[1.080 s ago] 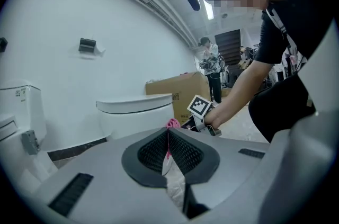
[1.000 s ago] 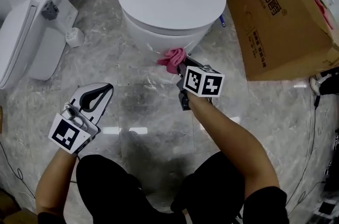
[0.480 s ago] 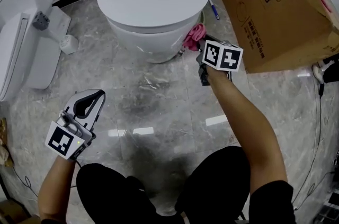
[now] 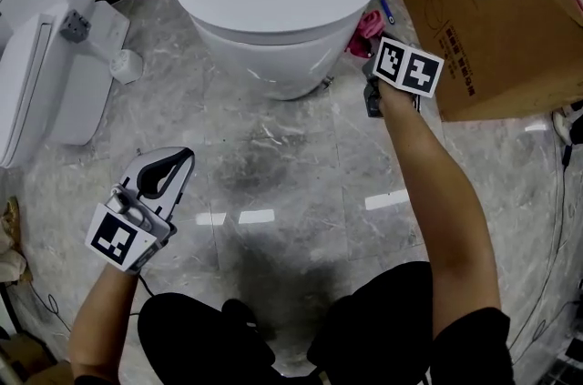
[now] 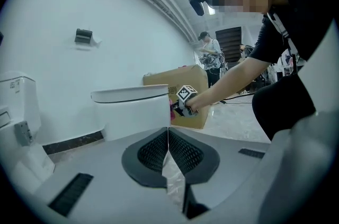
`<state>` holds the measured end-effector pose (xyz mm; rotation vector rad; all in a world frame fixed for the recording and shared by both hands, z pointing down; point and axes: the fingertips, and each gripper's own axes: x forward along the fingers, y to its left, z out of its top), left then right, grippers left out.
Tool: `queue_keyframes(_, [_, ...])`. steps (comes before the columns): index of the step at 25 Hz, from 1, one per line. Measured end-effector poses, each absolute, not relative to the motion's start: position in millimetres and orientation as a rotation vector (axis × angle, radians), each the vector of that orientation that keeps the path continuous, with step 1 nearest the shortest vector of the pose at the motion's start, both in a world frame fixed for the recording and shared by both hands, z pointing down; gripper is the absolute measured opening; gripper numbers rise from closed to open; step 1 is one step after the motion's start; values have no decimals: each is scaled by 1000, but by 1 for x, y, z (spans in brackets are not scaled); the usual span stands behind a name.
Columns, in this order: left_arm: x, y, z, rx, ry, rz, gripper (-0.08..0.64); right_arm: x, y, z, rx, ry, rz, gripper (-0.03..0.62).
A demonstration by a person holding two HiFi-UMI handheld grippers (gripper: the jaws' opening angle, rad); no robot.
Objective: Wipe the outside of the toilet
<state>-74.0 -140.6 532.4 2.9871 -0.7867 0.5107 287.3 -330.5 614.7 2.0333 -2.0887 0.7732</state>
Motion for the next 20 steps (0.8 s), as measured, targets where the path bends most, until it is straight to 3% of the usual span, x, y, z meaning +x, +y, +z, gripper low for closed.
queue_keyframes(7, [-97,-163,546,2957,-906,406,17,251,-261,616,1865,-2240,579,75])
queue_keyframes(14, [-122,-185,565,2936,-987,293,17,105,-194,618,1485,-2497,608,75])
queue_keyframes(20, [-132,-195,573,2981,-970,241,17,8,-227,645,1468,-2529,641,75])
